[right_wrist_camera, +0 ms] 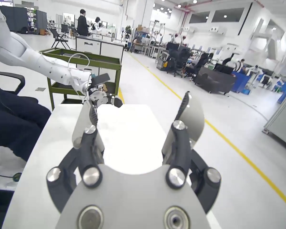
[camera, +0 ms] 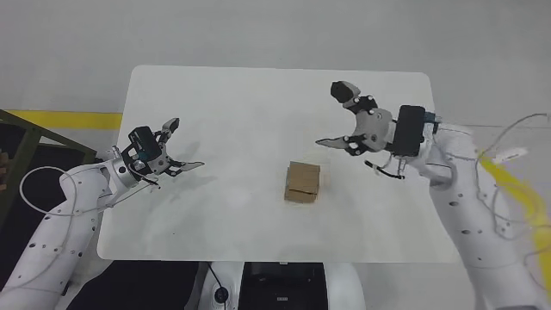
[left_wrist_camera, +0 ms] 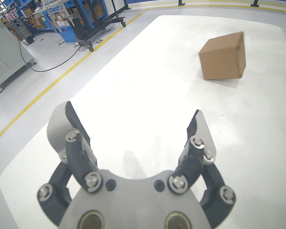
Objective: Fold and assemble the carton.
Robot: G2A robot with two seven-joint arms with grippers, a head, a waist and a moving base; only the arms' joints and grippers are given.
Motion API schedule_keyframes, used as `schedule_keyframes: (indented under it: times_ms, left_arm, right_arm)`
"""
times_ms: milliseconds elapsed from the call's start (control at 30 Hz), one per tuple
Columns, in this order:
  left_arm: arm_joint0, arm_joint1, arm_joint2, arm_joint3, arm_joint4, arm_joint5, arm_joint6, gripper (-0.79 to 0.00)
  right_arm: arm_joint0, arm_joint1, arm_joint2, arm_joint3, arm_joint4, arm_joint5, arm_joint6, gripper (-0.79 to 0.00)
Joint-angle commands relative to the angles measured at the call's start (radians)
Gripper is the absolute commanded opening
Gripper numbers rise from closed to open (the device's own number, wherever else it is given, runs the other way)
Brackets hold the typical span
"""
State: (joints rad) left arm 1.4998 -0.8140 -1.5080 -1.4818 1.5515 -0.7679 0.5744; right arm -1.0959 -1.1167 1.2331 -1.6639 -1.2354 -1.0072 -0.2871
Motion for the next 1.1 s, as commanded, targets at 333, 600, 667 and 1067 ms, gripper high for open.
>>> schedule_keyframes:
  times_ms: [333, 600, 667, 1067]
  left_arm:
    - [0.000, 0.000, 0.000, 0.000, 0.000, 0.000, 0.000, 0.000]
    - [0.000, 0.000, 0.000, 0.000, 0.000, 0.000, 0.000, 0.000]
    - [0.000, 0.000, 0.000, 0.000, 0.000, 0.000, 0.000, 0.000]
    - [0.000, 0.000, 0.000, 0.000, 0.000, 0.000, 0.000, 0.000]
  right_arm:
    - [-0.031, -0.011, -0.130, -0.004, 0.075, 0.189, 0.480, 0.000]
    - [-0.150, 0.001, -0.062, -0.029, 0.082, 0.346, 0.489, 0.000]
    - [-0.168, 0.004, -0.044, -0.014, 0.069, 0.358, 0.455, 0.000]
    - [-0.232, 0.027, 0.097, 0.014, -0.025, 0.392, 0.264, 0.000]
